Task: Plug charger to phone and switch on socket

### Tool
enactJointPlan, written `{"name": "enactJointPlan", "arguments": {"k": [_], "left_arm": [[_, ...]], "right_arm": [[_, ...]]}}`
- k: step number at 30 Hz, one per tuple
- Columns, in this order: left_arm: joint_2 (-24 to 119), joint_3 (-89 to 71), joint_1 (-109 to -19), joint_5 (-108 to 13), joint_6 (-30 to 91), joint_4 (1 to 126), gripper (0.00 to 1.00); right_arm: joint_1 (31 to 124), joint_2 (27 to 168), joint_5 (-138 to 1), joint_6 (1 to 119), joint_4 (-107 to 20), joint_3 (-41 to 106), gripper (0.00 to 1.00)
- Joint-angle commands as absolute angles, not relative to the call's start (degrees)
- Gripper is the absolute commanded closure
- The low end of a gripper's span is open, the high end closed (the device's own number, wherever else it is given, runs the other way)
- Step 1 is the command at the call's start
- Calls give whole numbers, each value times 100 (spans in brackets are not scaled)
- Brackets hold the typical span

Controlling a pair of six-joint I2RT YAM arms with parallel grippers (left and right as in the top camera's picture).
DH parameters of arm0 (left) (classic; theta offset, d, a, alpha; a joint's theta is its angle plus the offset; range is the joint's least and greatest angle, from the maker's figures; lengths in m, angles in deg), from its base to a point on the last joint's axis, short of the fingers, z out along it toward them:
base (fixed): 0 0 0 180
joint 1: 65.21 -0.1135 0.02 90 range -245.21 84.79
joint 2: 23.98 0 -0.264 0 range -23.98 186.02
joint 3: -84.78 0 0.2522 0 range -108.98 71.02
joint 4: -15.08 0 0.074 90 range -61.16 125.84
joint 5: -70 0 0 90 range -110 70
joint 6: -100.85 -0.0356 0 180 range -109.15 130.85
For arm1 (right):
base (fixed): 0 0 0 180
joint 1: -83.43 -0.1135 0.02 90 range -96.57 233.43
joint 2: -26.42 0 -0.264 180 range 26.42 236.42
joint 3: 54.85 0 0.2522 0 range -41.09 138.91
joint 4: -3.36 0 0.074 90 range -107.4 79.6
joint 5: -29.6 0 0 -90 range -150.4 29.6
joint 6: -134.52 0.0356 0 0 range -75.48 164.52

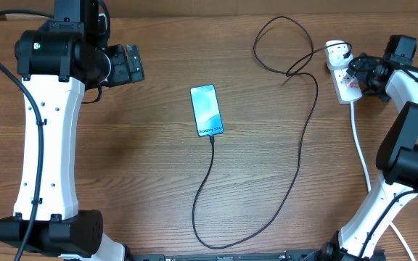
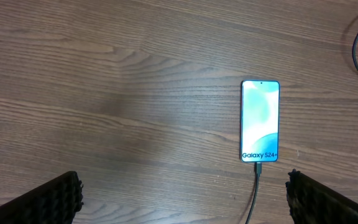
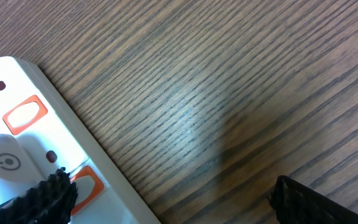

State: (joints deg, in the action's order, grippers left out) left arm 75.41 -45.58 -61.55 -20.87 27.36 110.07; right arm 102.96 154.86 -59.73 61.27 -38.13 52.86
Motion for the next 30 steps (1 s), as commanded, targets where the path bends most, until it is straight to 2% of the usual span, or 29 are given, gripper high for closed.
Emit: {"name": "enactJointPlan", "arguments": {"k": [1, 23, 30], "left_arm": [[7576, -4531, -6144, -2130, 2776, 11000, 0], [7576, -4531, -6144, -2130, 2773, 11000, 0], [7576, -4531, -6144, -2130, 2773, 11000, 0]], "right_arm": [[10235, 15569, -6203, 6048, -3940, 5260, 0], [10217, 15787, -6312, 5915, -4233, 5268, 0], [10287, 15210, -6308, 5915, -4495, 5327, 0]]}}
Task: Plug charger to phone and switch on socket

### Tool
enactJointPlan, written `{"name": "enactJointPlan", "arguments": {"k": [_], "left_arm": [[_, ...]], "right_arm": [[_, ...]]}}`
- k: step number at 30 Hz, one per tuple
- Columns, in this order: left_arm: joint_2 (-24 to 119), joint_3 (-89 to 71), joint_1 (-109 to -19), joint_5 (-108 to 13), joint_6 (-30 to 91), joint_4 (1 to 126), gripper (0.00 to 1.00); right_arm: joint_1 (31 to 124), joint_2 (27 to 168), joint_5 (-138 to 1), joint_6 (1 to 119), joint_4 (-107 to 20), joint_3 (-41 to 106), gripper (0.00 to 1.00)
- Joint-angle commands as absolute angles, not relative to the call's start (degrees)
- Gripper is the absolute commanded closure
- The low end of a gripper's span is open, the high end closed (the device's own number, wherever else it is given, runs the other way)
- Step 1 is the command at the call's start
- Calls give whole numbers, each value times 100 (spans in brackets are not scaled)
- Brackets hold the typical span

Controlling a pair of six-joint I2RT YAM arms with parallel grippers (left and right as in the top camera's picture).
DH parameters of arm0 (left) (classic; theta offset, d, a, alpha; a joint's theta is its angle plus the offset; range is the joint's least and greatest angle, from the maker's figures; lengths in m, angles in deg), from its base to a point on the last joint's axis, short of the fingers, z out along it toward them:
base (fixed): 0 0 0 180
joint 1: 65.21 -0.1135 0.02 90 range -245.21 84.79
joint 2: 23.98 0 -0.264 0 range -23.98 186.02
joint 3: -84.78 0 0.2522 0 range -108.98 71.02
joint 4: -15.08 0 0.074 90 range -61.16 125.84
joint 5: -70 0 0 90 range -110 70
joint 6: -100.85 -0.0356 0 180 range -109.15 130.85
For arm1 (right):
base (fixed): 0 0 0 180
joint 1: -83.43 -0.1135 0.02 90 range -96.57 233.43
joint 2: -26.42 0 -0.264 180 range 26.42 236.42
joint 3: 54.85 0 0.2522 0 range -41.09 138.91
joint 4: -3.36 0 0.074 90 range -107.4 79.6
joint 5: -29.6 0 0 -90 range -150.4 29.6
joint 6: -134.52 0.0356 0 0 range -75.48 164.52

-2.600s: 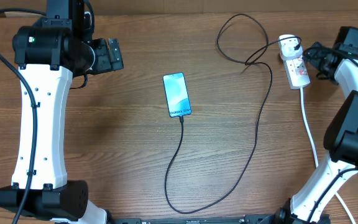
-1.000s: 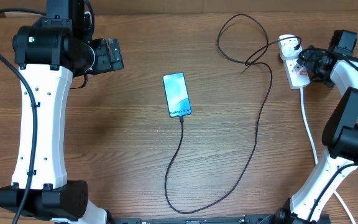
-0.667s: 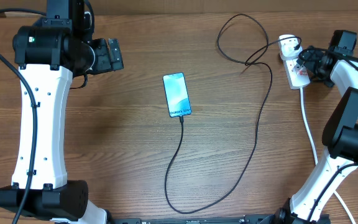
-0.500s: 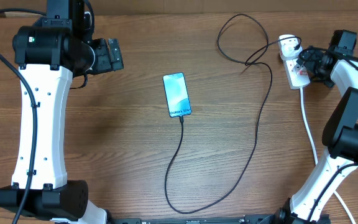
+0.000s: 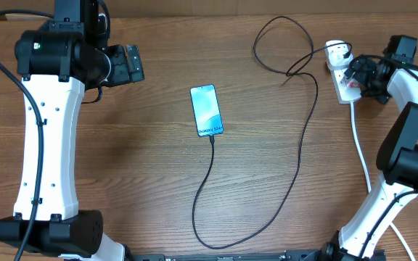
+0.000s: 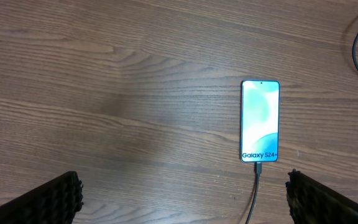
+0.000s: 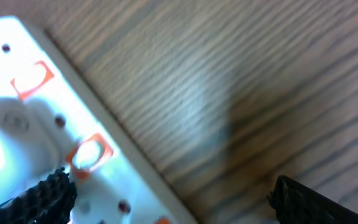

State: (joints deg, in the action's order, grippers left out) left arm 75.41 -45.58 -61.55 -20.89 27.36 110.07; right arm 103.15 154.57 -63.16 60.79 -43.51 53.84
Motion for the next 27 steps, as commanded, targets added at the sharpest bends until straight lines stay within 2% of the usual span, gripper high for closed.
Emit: {"name": "enactJointPlan", "arguments": {"k": [1, 9, 18, 27], "left_arm": [[7576, -4531, -6144, -2130, 2776, 11000, 0], [7576, -4531, -6144, -2130, 2776, 11000, 0], [7576, -4531, -6144, -2130, 2773, 11003, 0], [7576, -4531, -6144, -2130, 2773, 11000, 0]], "right_arm": [[10302, 15062, -6308, 5935, -4525, 5332, 0], [10340, 13350, -6310, 5948, -4956, 5347, 0], [10337, 11532, -6813, 5948, -6383, 5347, 0], [10335, 10362, -7508, 5946, -7684, 5336, 0]]}}
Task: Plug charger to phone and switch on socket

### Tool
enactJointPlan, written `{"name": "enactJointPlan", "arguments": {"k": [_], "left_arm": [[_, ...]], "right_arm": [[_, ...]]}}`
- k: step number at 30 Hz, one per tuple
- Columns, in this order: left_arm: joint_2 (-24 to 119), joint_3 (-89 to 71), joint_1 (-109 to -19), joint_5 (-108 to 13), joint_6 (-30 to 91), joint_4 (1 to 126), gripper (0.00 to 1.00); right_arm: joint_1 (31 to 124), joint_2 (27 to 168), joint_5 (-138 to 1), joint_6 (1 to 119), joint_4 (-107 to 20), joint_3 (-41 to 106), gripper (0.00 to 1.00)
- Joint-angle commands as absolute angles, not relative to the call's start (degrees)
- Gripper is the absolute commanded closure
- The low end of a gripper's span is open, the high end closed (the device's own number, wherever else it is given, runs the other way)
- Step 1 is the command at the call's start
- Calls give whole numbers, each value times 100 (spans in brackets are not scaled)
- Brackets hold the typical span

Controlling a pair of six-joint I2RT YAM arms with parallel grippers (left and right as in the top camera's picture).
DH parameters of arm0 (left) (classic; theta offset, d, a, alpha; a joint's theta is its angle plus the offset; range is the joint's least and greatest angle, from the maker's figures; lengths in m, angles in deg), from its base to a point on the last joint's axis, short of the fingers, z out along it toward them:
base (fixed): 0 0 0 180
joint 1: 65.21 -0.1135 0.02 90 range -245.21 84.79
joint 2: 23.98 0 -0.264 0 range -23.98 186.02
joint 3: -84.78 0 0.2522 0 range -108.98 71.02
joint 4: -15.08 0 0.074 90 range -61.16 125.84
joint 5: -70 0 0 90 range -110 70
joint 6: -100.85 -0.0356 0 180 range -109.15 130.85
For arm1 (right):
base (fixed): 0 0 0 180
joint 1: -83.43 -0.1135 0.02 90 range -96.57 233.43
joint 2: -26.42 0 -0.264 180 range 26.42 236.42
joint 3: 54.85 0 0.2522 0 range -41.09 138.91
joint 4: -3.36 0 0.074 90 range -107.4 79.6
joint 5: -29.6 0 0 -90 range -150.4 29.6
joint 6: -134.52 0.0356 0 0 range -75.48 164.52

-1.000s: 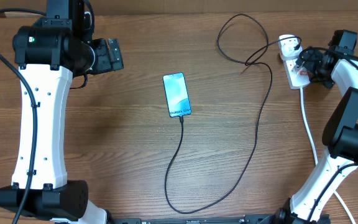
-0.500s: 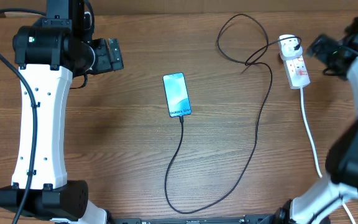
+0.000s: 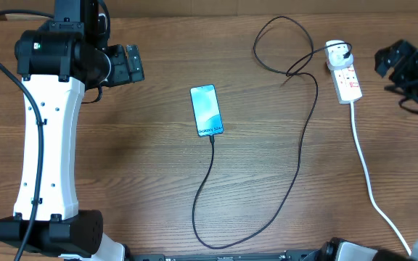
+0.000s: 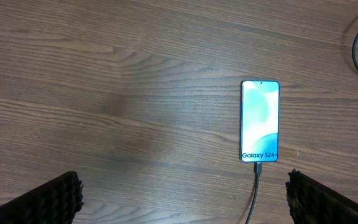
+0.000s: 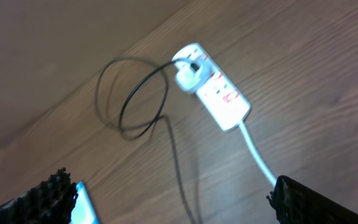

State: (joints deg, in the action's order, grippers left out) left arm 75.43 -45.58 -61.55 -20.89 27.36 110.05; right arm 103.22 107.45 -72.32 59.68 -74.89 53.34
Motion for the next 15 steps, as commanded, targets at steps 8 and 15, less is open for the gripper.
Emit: {"name": "enactJointPlan", "arguments": {"k": [8, 15], "left_arm": [[7576, -4531, -6144, -2130, 2773, 11000, 1], [7576, -4531, -6144, -2130, 2773, 11000, 0]], "right_arm": [[10331, 9449, -7512, 5898, -8567, 5078, 0], [10331, 8387, -7510, 5906, -8698, 4302, 0]]}}
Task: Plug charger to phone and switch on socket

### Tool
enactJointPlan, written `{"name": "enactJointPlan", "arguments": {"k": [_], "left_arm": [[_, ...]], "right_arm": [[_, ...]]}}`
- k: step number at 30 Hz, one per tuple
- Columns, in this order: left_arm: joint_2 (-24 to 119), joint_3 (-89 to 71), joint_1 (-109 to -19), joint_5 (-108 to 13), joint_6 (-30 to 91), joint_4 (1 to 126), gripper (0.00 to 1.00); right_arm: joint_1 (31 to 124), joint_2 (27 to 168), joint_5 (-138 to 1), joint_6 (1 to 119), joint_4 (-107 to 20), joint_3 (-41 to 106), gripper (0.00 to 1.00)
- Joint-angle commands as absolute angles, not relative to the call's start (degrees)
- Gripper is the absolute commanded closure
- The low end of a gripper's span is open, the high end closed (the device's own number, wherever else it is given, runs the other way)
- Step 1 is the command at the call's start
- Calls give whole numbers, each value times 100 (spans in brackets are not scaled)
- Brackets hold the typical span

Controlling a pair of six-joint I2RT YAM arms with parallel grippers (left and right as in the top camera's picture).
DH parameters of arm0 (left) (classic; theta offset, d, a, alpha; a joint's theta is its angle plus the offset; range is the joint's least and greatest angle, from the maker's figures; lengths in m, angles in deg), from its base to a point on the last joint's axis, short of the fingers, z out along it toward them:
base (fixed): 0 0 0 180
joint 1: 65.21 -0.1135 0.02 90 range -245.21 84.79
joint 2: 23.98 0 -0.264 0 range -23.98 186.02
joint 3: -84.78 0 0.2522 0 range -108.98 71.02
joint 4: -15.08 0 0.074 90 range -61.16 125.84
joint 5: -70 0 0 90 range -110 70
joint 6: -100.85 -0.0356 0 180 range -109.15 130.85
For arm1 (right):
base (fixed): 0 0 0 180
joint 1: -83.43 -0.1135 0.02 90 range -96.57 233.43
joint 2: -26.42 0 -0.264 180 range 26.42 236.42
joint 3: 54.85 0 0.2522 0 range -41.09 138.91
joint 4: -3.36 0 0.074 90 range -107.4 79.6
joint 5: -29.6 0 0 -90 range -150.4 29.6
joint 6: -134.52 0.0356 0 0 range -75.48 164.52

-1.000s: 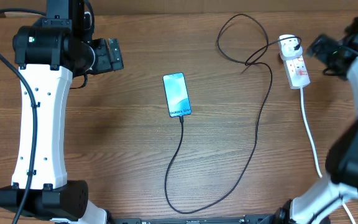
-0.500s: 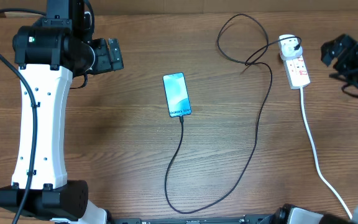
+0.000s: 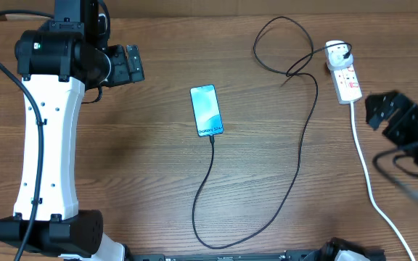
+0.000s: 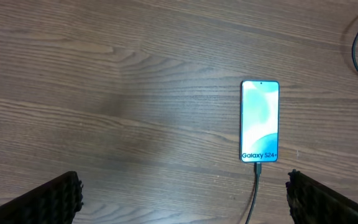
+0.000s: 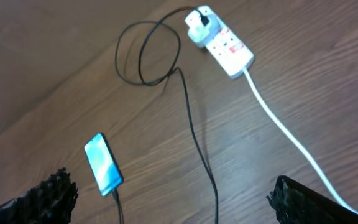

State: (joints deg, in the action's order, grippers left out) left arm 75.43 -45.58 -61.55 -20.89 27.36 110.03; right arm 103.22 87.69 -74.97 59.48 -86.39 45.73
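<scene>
The phone [image 3: 207,110] lies face up with its screen lit in the middle of the wooden table; it also shows as the phone [image 4: 260,121] and the phone [image 5: 103,164]. The black charger cable [image 3: 296,167] is plugged into its lower end and loops round to the plug in the white socket strip [image 3: 344,72], seen as the socket strip [image 5: 221,40] too. My left gripper [image 3: 127,64] hangs open high over the table's left. My right gripper [image 3: 392,116] is open, raised, below and right of the strip.
The strip's white lead [image 3: 369,174] runs down the right side of the table toward the front edge. The black cable makes a loose loop [image 3: 281,43] at the back. My left arm's white column [image 3: 46,145] stands at the left.
My right gripper has moved from beside the socket strip at the back right toward the front, and now sits lower in the overhead view and higher above the table. Left arm unchanged.
My right gripper was first right down at the socket strip, its fingers by the orange switches. It stayed there a second later. Then it was lifted clear to the right, and now it is well away, with the whole table in its view. The phone stayed plugged and lit throughout.
</scene>
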Motion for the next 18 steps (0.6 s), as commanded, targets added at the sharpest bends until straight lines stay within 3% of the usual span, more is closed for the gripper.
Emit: {"name": "enactJointPlan", "arguments": {"k": [1, 8, 18], "left_arm": [[7576, -4531, -6144, -2130, 2773, 11000, 0], [7576, -4531, -6144, -2130, 2776, 11000, 0], [7576, -4531, -6144, -2130, 2773, 11003, 1]], "right_arm": [[10331, 8306, -7512, 5906, -8788, 4261, 0], [10331, 8247, -7510, 5948, -9775, 4252, 0], [10331, 8352, -7508, 5946, -9817, 4252, 0]]}}
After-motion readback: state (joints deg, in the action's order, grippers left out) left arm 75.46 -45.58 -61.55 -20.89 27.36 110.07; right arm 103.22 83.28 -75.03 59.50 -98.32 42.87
